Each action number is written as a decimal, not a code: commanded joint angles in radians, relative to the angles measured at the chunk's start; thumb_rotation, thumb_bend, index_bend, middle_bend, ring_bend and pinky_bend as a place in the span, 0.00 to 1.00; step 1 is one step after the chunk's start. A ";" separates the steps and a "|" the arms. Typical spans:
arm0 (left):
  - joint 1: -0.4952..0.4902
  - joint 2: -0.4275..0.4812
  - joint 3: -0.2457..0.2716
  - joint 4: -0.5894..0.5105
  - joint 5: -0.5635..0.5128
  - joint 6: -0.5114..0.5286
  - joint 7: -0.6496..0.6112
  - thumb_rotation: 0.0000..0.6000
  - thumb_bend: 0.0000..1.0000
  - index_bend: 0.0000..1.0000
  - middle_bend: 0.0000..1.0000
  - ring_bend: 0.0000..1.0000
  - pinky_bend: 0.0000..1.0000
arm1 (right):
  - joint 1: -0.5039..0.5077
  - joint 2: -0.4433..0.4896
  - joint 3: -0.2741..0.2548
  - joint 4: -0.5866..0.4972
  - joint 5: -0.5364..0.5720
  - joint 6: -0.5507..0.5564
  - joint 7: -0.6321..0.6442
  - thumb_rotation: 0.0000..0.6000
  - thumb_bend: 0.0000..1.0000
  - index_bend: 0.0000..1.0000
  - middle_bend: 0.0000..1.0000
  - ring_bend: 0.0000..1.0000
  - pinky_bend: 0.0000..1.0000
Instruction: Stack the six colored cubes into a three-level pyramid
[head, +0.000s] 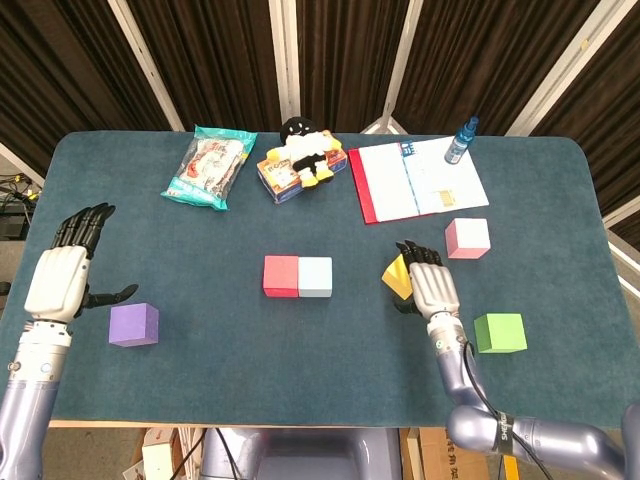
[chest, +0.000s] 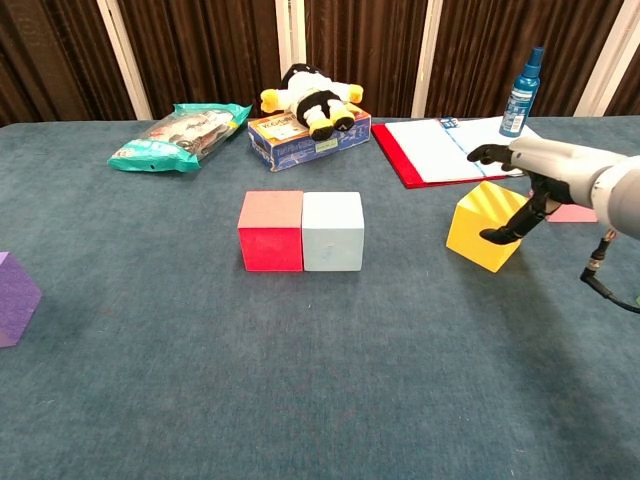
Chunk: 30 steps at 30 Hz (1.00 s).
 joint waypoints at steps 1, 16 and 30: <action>0.000 0.001 -0.002 0.001 -0.003 -0.001 -0.001 1.00 0.05 0.00 0.03 0.00 0.00 | 0.011 -0.020 0.002 0.026 0.014 -0.002 -0.012 1.00 0.34 0.00 0.00 0.00 0.00; -0.001 -0.013 -0.003 0.016 -0.011 -0.006 0.002 1.00 0.05 0.00 0.03 0.00 0.00 | 0.015 -0.064 0.012 0.171 0.031 0.011 -0.031 1.00 0.34 0.00 0.00 0.00 0.00; 0.000 -0.012 -0.002 0.007 -0.008 -0.008 0.003 1.00 0.05 0.00 0.04 0.00 0.00 | -0.018 -0.020 0.001 0.161 0.050 0.032 -0.060 1.00 0.34 0.00 0.00 0.00 0.00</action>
